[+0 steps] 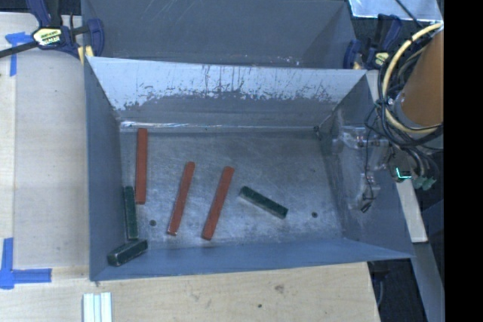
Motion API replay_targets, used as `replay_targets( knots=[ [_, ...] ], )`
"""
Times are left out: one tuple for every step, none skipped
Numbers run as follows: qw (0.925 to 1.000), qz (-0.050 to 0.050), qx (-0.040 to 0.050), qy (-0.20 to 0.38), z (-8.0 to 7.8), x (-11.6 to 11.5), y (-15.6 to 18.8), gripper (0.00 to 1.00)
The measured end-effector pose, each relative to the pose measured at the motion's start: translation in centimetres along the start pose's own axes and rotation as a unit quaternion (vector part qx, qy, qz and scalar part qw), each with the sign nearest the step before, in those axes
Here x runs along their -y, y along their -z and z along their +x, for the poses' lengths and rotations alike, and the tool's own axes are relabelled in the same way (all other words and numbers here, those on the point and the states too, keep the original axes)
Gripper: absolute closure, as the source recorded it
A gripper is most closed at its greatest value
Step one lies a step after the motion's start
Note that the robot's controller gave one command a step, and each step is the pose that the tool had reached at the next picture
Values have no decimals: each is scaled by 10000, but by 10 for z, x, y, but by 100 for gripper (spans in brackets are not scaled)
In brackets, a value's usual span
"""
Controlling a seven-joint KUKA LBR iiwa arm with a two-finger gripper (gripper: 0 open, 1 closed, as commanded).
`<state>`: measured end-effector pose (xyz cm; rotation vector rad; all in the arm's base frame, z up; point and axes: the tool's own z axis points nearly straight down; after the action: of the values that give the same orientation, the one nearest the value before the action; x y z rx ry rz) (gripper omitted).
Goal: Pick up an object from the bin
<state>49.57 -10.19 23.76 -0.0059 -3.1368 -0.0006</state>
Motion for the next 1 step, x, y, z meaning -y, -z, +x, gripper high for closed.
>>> replay_targets(
  knots=[
    [9949,-5,0,1009,-5,-22,-156,0]
  ],
)
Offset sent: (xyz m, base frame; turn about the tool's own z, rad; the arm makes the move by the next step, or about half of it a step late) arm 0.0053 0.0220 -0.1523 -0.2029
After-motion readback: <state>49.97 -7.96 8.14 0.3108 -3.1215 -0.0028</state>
